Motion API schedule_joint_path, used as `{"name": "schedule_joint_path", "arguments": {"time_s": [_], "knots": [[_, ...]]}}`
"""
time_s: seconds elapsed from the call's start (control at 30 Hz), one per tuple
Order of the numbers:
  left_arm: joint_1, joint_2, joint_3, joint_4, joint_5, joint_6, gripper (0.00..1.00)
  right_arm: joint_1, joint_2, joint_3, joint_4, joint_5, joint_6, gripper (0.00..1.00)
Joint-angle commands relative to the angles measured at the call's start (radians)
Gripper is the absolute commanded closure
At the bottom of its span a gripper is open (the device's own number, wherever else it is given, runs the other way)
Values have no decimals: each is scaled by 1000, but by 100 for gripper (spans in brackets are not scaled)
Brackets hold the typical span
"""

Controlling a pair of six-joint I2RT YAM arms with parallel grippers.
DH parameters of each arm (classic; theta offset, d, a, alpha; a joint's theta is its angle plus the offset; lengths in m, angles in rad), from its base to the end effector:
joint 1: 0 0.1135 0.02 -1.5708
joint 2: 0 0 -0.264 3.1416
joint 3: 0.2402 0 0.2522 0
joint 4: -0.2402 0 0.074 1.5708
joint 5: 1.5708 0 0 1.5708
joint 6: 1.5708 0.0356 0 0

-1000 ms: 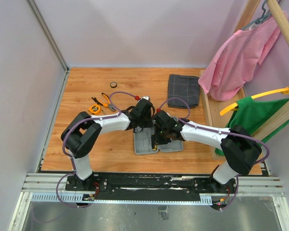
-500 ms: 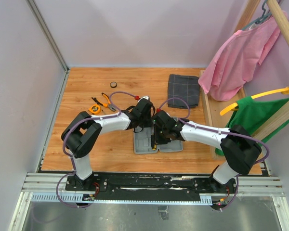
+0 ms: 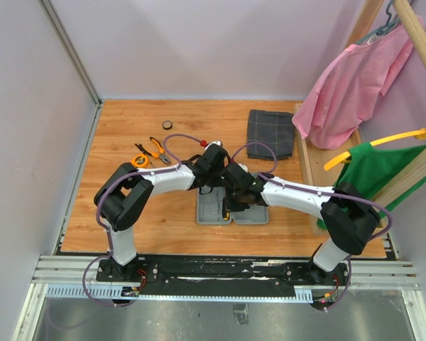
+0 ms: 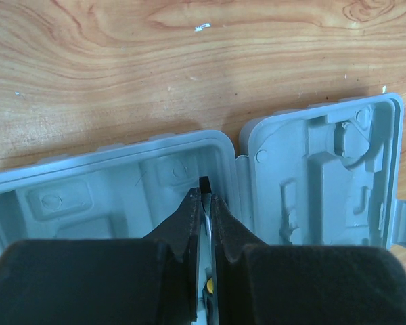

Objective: Sort the tools into containers
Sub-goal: Adjust the screwdriver in the storage box.

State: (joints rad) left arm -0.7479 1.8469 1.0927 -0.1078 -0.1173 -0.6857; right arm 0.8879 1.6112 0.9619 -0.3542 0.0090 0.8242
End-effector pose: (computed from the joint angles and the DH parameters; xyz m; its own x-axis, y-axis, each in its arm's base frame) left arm 0.2834 -0.2573 0.1605 -0.8231 -0.0942 -0.5601 0.1271 0.9305 -0.3434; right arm 0.2028 0.2488 0.1845 -0.9286 0.0216 -0.3705 -0.1341 0.9113 0.3893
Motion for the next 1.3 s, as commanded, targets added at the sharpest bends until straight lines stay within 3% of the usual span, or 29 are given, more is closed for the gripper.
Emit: {"name": "schedule_joint_path", "arguments": {"time_s": [0.0,0.6,1.27], "knots": [[-3,111,-34,-173,-53,38,100,17,124,-54,-169,109,4,99],[-38,289,-14,-344,-59,105,100,17,151,-63,-214,154,23,99],[-86,457,1,-401,-58,136,100,-1,244,-134,-173,154,46,99]]}}
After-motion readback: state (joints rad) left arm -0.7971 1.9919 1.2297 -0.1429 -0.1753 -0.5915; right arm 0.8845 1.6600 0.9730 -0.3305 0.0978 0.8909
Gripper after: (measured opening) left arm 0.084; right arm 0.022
